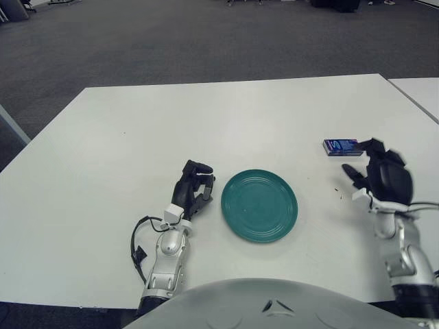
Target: Put the gum into the plate.
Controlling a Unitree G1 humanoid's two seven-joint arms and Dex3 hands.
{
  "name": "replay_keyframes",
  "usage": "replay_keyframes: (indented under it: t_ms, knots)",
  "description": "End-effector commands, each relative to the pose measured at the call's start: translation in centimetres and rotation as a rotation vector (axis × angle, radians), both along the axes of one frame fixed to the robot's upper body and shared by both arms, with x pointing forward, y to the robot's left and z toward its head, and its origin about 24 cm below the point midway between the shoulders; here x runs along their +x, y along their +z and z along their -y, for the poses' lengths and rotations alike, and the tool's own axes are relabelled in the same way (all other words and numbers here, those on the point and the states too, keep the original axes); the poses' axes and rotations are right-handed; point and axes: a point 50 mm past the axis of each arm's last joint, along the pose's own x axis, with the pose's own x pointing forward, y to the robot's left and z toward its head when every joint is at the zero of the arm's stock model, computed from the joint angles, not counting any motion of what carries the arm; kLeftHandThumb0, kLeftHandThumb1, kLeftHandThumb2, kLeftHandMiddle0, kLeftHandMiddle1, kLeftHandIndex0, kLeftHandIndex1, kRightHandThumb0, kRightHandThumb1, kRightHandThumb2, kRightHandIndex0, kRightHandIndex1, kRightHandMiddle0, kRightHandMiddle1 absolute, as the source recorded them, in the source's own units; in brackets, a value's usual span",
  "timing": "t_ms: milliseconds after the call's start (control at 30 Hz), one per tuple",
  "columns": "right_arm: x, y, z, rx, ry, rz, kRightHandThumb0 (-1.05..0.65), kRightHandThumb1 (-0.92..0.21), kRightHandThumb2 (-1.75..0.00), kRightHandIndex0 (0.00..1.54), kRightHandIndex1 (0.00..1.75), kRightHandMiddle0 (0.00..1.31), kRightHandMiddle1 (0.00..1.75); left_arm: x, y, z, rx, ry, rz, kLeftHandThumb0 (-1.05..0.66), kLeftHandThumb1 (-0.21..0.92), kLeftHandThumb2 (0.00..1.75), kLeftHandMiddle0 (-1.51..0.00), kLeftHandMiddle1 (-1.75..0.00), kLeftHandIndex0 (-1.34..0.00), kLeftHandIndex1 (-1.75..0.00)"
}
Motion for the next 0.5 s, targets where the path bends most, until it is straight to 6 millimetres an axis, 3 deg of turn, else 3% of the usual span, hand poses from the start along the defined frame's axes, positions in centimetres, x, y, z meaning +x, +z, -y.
replay_keyframes:
  t_ms: [0, 233, 467]
  knots:
    - [2.0, 3.7, -0.2, -0.126, 0.048, 0.014, -0.82, -0.92, -0.27, 0.12, 0.47, 0.0, 0.87, 0.3, -0.2, -0.3, 0.002, -0.001, -0.005, -0.36, 0.85, 0.62, -0.29, -1.39, -0.24, -1.75]
    - [3.6, 4.5, 1.2, -0.208, 0.062, -0.116, -0.88, -0.92, -0.34, 0.07, 0.4, 0.0, 0.8, 0.3, -0.2, -0.4, 0.008, -0.006, 0.008, -0.36, 0.89, 0.56, -0.3, -1.36, -0.22, -1.75]
    - [5.9, 3.3, 2.3, -0.262, 0.069, -0.273, -0.92, -0.92, -0.44, 0.06, 0.34, 0.0, 0.73, 0.3, -0.3, -0.5, 0.01, -0.007, 0.022, -0.36, 0.92, 0.52, -0.29, -1.34, -0.2, -1.75]
